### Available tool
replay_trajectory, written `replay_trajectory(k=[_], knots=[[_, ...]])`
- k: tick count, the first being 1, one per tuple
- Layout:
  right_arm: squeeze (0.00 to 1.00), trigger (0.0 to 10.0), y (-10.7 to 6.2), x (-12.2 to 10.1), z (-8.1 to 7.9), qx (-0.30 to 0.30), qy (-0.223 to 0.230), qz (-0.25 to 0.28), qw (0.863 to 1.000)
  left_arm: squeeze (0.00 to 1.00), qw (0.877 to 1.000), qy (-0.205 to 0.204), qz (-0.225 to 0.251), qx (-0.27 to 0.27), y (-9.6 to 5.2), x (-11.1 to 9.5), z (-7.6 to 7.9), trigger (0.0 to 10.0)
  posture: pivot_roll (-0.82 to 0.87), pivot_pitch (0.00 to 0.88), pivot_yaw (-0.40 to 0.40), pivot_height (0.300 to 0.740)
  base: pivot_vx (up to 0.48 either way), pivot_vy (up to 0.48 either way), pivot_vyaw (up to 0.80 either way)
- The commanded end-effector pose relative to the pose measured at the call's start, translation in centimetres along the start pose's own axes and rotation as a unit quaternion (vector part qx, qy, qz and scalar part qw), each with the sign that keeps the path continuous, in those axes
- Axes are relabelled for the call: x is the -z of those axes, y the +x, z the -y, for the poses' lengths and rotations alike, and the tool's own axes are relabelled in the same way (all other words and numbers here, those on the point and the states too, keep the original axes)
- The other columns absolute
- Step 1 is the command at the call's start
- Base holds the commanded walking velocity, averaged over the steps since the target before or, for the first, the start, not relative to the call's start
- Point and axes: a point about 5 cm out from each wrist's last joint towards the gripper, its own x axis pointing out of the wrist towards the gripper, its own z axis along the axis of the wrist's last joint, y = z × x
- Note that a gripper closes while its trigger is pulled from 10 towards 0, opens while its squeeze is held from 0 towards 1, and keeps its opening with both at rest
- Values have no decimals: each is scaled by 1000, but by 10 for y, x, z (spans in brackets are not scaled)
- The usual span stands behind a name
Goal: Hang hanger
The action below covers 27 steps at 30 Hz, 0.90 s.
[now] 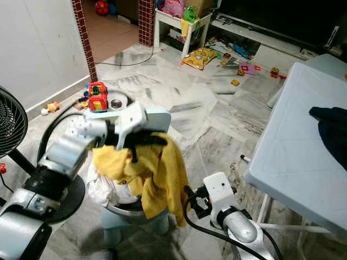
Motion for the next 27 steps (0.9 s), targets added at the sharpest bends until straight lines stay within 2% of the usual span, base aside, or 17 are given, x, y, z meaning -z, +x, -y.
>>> replay_trajectory(k=[1,2,3,6,7,8,10,11,14,15,16,17,19,22,23,24,27], knots=[[0,10000,2,2,2,5,0,-4,1000,0,997,0,74,2,0,-35,-2,0,117,75,-120,740,0,0,0],[0,10000,2,2,2,5,0,-4,1000,0,997,0,74,2,0,-35,-2,0,117,75,-120,740,0,0,0],[0,10000,4,2,2,6,0,-3,1000,0,993,2,115,-11,-2,-54,-4,0,120,75,-121,740,0,0,0],[0,10000,6,2,2,8,0,-1,1000,0,981,-12,193,-31,-11,-87,-9,0,124,75,-123,740,0,0,0],[0,10000,6,2,2,8,0,-1,1000,0,981,-12,193,-31,-11,-87,-9,0,124,75,-123,740,0,0,0],[0,10000,6,2,2,9,-1,0,1000,0,973,-22,222,-51,-20,-99,-15,0,128,77,-127,740,0,0,0],[0,10000,7,2,2,9,-1,0,1000,0,970,-30,235,-61,-24,-104,-17,0,128,77,-127,740,0,0,0],[0,10000,7,2,1,9,0,-1,1000,0,964,-35,253,-79,-35,-108,-22,0,131,80,-129,740,0,0,0],[0,10000,7,3,0,7,0,-2,1000,0,966,-37,229,-114,-51,-93,-28,0,139,85,-136,740,0,0,0],[0,10000,8,4,-1,4,-1,-2,1000,0,967,-56,206,-136,-60,-77,-30,0,141,88,-142,740,0,0,0],[0,10000,8,4,-1,4,-1,-2,1000,0,967,-56,206,-136,-60,-77,-30,0,141,88,-142,740,0,0,0],[0,10000,8,4,-1,2,-2,-3,1000,0,968,-69,187,-150,-68,-63,-28,0,144,92,-148,740,0,0,0],[0,10000,8,5,-1,1,-2,-3,1000,0,969,-72,177,-155,-74,-55,-25,0,144,92,-148,740,0,0,0],[0,10000,7,6,-1,-2,-5,-6,1000,0,967,-101,156,-175,-87,-35,-18,0,158,99,-162,740,0,0,0],[0,10000,7,6,-1,-2,-5,-6,1000,0,967,-101,156,-175,-87,-35,-18,0,158,99,-162,740,0,0,0],[0,10000,8,7,0,-5,-6,-8,1000,0,964,-124,139,-188,-95,-20,-11,0,163,100,-167,740,0,0,0],[0,10000,9,7,0,-7,-7,-9,1000,0,960,-138,113,-215,-106,0,-7,0,165,103,-170,740,0,0,0]])
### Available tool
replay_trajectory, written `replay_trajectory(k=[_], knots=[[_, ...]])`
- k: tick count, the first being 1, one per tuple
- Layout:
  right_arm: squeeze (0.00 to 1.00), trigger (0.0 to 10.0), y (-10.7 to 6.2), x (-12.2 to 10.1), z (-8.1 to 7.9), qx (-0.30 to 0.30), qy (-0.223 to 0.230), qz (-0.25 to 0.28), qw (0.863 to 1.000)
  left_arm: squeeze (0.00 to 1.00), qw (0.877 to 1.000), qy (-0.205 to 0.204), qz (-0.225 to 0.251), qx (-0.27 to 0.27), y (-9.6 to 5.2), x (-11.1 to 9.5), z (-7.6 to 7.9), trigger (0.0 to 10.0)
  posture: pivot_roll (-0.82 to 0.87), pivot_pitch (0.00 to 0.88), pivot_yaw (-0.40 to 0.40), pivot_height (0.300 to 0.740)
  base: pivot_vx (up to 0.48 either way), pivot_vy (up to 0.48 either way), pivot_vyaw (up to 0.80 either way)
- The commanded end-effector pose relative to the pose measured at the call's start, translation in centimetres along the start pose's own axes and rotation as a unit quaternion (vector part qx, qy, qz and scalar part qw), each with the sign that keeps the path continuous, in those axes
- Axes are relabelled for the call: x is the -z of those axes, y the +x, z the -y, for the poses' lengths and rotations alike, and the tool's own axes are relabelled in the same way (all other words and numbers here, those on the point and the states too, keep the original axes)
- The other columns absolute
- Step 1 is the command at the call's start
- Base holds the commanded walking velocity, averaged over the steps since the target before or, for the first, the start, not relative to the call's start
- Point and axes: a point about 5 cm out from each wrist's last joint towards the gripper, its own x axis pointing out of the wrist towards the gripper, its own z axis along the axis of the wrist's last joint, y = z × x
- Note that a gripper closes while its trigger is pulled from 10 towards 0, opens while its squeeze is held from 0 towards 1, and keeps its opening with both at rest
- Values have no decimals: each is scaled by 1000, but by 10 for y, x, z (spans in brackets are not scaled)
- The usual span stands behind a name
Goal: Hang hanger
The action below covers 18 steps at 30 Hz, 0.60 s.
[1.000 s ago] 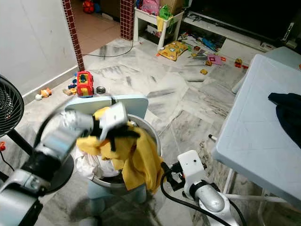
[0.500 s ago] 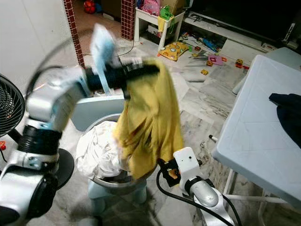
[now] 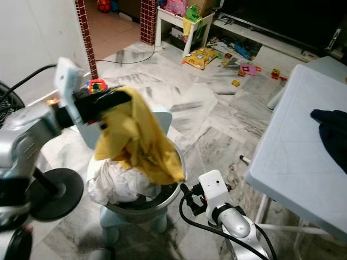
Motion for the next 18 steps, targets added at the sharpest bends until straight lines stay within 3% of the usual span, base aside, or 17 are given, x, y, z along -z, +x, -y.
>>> replay_trajectory(k=[1,4,6,7,8,12,13,14,17,18], knots=[[0,10000,0,3,2,0,-2,-7,1000,0,1000,7,-4,-25,-7,3,-4,0,169,103,-175,740,0,0,0],[0,10000,1,3,1,-3,-3,-7,1000,0,997,10,-19,-69,-13,12,-14,0,170,104,-179,740,0,0,0],[0,10000,2,3,1,-5,-5,-6,1000,0,988,56,-41,-135,-17,21,-28,0,166,102,-182,740,0,0,0],[0,10000,2,3,1,-5,-6,-6,1000,0,988,62,-43,-135,-16,22,-28,0,166,102,-182,740,0,0,0],[0,10000,2,3,2,-6,-7,-6,1000,0,988,61,-45,-131,-16,21,-25,0,166,102,-182,740,0,0,0],[0,10000,4,3,2,-3,-7,-7,1000,0,998,60,1,-30,7,4,6,0,164,95,-176,740,0,0,0],[0,10000,4,3,2,-3,-7,-7,1000,0,998,60,1,-30,7,4,6,0,164,95,-176,740,0,0,0],[0,10000,5,3,1,-2,-7,-7,1000,0,998,60,19,16,15,0,19,0,163,95,-173,740,0,0,0],[0,10000,5,3,-1,-2,-6,-7,1000,0,997,69,27,32,23,1,28,0,161,95,-171,740,0,0,0],[0,10000,5,4,-1,-1,-5,-7,1000,0,994,96,28,35,28,1,31,0,159,95,-168,740,0,0,0]])
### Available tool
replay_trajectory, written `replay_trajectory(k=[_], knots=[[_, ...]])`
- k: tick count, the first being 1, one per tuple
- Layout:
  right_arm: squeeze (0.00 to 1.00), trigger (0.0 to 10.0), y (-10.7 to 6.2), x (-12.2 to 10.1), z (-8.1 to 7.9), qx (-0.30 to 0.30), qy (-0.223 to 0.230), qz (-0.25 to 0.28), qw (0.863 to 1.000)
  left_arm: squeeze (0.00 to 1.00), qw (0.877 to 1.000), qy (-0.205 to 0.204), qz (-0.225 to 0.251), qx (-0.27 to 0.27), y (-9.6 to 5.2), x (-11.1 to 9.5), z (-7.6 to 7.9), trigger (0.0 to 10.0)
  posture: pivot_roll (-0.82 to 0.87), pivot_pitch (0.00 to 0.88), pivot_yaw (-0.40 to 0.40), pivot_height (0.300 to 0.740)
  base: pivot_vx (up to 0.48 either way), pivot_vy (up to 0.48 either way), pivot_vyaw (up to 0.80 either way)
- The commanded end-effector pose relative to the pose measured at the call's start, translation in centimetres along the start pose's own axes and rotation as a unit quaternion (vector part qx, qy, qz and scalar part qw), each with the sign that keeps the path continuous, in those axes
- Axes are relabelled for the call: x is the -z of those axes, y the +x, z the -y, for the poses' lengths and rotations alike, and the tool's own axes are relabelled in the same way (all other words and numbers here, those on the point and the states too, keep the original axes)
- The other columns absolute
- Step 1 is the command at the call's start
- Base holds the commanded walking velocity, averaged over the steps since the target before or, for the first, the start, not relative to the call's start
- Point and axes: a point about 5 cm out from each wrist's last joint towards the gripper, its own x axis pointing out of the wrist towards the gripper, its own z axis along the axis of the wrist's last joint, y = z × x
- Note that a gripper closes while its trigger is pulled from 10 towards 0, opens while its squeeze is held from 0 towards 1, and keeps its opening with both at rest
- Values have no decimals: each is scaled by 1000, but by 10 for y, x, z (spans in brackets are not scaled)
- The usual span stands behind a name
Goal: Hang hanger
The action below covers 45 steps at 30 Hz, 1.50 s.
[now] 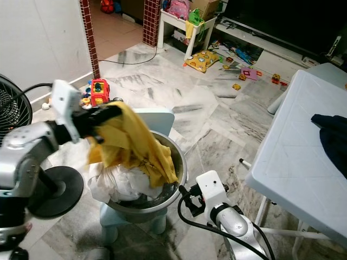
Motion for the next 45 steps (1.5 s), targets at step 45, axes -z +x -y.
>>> replay_trajectory(k=[45], knots=[[0,10000,13,9,15,45,-14,-13,999,0,992,-39,-30,114,-25,-33,-15,0,176,85,-180,740,0,0,0]])
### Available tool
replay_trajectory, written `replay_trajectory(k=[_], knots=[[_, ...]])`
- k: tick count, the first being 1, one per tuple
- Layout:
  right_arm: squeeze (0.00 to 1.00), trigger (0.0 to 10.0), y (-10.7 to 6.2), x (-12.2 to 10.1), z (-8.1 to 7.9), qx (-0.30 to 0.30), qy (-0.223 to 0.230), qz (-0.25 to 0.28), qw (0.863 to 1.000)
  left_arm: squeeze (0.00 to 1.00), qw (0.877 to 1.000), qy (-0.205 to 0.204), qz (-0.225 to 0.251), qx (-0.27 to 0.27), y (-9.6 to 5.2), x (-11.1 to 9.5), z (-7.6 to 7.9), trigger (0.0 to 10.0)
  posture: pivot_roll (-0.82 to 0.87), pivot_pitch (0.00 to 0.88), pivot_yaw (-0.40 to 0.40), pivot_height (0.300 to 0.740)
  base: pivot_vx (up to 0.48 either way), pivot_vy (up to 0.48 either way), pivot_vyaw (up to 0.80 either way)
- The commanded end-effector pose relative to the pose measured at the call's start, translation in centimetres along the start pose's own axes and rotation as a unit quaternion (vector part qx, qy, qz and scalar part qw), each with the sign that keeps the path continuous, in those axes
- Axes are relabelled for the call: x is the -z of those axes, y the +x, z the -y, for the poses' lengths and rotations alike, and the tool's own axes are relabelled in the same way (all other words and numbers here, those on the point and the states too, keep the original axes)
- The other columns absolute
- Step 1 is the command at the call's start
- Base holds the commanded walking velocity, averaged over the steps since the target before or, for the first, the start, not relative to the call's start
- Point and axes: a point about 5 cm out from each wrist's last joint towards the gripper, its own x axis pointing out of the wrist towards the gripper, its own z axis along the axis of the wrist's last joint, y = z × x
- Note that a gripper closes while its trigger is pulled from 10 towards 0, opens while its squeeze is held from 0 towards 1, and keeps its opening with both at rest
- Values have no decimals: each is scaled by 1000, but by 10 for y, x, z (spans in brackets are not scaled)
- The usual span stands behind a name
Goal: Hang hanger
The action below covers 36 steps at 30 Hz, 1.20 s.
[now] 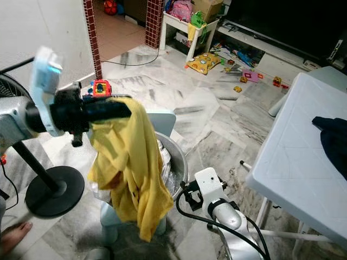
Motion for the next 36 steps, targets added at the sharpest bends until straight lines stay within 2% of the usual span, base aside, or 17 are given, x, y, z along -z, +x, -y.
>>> replay_trajectory(k=[1,2,4,9,12,14,15,16,20,22,23,24,25,26,29,32,36], knots=[[0,10000,-3,4,8,14,-1,-7,1000,0,997,31,-18,-64,0,13,-16,0,175,86,-180,740,0,0,0],[0,10000,-3,4,8,14,-1,-7,1000,0,997,31,-18,-64,0,13,-16,0,175,86,-180,740,0,0,0],[0,10000,-4,5,7,14,-1,-7,1000,0,988,29,-27,-151,2,27,-37,0,172,86,-182,740,0,0,0],[0,10000,-5,4,7,16,-2,-5,1000,0,972,42,-36,-228,9,43,-57,0,164,88,-184,740,0,0,0],[0,10000,-6,1,8,24,-3,2,1000,0,950,62,-50,-301,11,53,-73,0,147,89,-176,740,0,0,0],[0,10000,-9,-1,11,35,-2,9,999,0,927,88,-74,-357,6,62,-84,0,138,89,-171,740,0,0,0],[0,10000,-9,-1,11,35,-2,9,999,0,927,88,-74,-357,6,62,-84,0,138,89,-171,740,0,0,0],[0,10000,-11,0,13,40,-1,9,999,0,910,119,-100,-384,2,67,-88,0,131,91,-167,740,0,0,0],[0,10000,-15,3,13,45,-1,6,999,0,890,139,-142,-409,-3,82,-93,0,126,98,-164,740,0,0,0],[0,10000,-16,3,12,45,-1,6,999,0,888,147,-154,-408,-3,86,-93,0,125,98,-164,740,0,0,0],[0,10000,-17,4,10,45,0,6,999,0,891,144,-192,-386,-2,104,-88,1490,123,100,-163,740,0,0,0],[0,10000,-17,4,10,45,0,6,999,0,892,140,-204,-378,-2,110,-86,1490,124,100,-163,740,0,0,0],[0,10000,-17,3,9,44,0,6,999,1000,895,134,-224,-362,-2,119,-83,10000,124,101,-164,740,0,0,0],[0,10000,-18,3,8,43,1,6,999,1000,889,149,-272,-337,-3,135,-76,10000,125,101,-163,740,0,0,0],[0,10000,-18,3,8,43,1,7,999,1000,879,177,-312,-315,-6,148,-71,10000,126,102,-163,740,0,0,0],[0,10000,-19,2,9,44,0,8,999,1000,853,219,-355,-314,-14,160,-67,10000,123,103,-161,740,0,0,0],[0,10000,-20,2,10,47,0,9,999,1000,835,260,-343,-343,-18,153,-71,10000,123,103,-163,740,0,0,0]])
